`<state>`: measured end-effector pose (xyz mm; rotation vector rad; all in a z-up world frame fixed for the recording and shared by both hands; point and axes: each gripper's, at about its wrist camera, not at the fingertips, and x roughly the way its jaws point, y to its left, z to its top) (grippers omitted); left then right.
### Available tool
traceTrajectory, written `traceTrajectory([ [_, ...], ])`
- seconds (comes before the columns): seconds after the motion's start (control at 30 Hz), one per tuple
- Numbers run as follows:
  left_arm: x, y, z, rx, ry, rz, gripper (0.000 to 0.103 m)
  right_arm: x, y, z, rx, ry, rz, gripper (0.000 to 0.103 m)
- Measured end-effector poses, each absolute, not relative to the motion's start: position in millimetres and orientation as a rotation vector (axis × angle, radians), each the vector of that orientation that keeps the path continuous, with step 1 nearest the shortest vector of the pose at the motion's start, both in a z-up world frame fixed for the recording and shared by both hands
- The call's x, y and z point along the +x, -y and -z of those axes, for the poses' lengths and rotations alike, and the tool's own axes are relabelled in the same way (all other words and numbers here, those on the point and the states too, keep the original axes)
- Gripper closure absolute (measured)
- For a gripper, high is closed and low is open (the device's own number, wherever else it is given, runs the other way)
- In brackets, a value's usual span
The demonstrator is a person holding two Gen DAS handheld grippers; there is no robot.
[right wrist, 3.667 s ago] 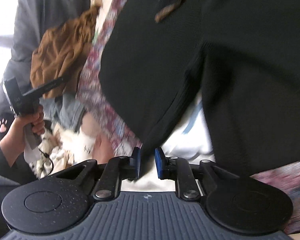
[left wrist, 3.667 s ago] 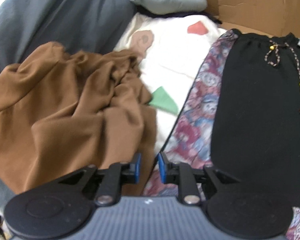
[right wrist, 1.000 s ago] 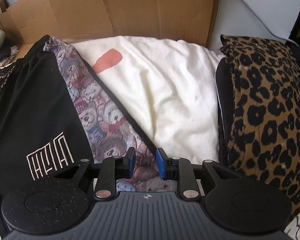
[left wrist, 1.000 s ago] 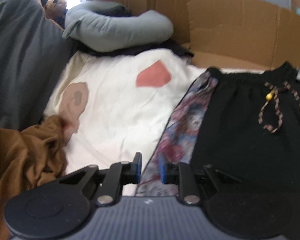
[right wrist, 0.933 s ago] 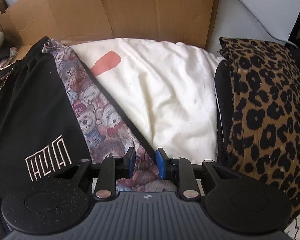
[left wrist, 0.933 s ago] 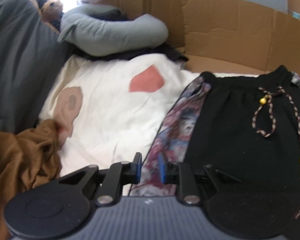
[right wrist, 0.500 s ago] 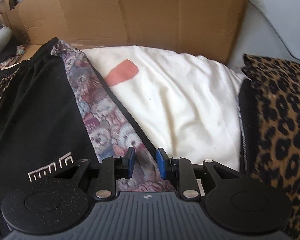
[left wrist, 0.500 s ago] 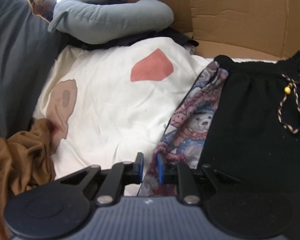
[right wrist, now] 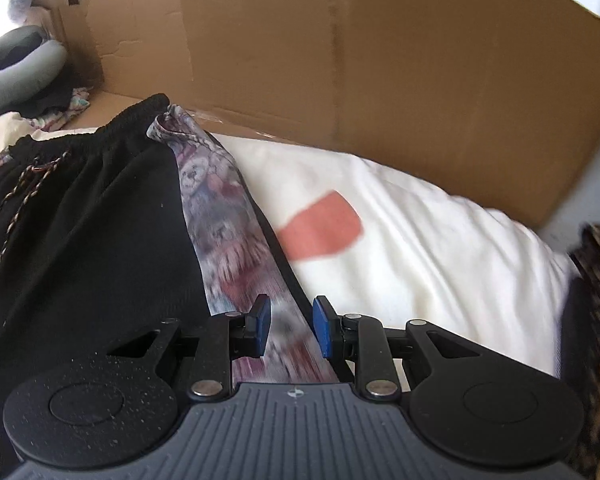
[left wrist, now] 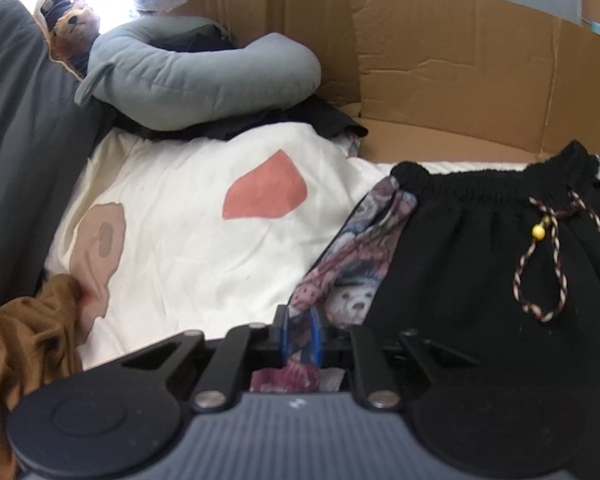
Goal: Fold clothes
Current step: 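Grasp the bear-print lining edge with the left gripper while the right gripper pinches it too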
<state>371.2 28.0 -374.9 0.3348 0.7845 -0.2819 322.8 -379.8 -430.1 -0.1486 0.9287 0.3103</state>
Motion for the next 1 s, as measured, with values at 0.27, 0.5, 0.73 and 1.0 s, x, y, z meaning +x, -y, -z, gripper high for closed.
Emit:
traceTrajectory([
  [0.27,374,-21,377,0.309,-0.799,0.3,0.091,337,364,439,-0.221,-0.949,-0.341,0.073],
  [0.5,382,-18,380,0.309,-0.803,0.281,0.091,337,363,443,-0.258,-0.952,-0.409,0.101],
  [0.73,383,-15,383,0.333,-0.8,0.272,0.091,341,365,440,-0.31,-0.943,-0.36,0.103],
  [1.0,390,-16,384,0.341,-0.806,0.241,0.094,353,369,435,-0.278,-0.936,-0.231,0.102],
])
